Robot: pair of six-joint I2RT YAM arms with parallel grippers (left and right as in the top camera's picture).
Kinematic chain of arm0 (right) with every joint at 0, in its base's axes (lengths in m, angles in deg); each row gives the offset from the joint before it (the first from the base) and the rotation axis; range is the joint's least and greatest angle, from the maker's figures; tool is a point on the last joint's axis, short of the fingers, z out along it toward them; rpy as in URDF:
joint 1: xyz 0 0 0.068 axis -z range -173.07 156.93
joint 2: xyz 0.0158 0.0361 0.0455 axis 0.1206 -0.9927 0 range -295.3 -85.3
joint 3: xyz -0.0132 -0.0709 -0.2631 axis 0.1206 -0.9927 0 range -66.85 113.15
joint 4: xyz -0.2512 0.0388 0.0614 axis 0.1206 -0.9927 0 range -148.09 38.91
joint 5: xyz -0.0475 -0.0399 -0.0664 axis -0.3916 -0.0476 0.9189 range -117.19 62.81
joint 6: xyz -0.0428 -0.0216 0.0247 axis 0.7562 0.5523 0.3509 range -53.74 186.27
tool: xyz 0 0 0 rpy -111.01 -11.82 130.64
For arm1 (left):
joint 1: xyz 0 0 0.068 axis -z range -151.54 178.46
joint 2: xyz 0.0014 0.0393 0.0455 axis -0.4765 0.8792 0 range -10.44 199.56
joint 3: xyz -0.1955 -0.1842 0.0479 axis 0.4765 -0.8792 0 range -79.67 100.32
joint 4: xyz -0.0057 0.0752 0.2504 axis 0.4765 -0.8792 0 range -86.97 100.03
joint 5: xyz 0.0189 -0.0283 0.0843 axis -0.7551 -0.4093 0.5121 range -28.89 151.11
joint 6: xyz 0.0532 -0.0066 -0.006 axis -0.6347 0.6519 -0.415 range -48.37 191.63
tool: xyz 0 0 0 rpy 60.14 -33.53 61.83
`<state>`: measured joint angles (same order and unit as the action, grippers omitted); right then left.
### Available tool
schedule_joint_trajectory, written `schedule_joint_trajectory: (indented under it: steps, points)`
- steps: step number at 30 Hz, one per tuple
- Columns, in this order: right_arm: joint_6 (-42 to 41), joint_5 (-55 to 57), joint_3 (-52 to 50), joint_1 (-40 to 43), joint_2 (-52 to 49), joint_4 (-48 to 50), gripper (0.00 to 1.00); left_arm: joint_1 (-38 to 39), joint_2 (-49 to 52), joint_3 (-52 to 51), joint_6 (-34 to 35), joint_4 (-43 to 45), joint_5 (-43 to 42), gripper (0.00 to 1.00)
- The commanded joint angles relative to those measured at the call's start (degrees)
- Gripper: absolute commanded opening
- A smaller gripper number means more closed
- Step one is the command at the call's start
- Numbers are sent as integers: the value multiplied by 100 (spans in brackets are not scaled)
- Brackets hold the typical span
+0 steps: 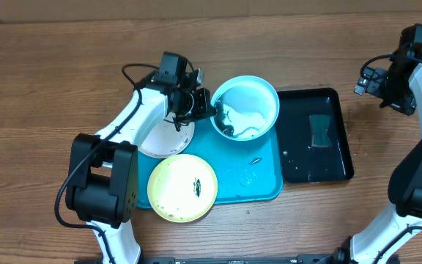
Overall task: Clean dirty plates on tray and stack at the side
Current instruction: 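Lift the light-blue plate with the left gripper and tilt it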
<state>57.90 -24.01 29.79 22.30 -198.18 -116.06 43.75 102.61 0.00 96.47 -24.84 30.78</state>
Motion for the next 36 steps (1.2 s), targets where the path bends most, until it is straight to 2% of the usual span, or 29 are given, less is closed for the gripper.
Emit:
schedule_joint_trajectory:
  steps: [1, 8, 16, 23, 36]
  points:
    - [-44, -26, 13, 13, 96, 39, 100, 157, -74, 520, -284, -275, 514, 4]
    - [-44, -26, 15, 13, 96, 39, 100, 518, -79, 1292, -411, -859, 1565, 4]
    - [-44, -26, 13, 13, 96, 39, 100, 706, -90, 1947, -409, -951, 1773, 4]
    - [-44, -26, 13, 13, 96, 39, 100, 953, -269, 2111, -433, -894, 2236, 4]
    - [-44, -26, 13, 13, 96, 39, 100, 2116, -334, 2111, -431, -662, 4389, 4]
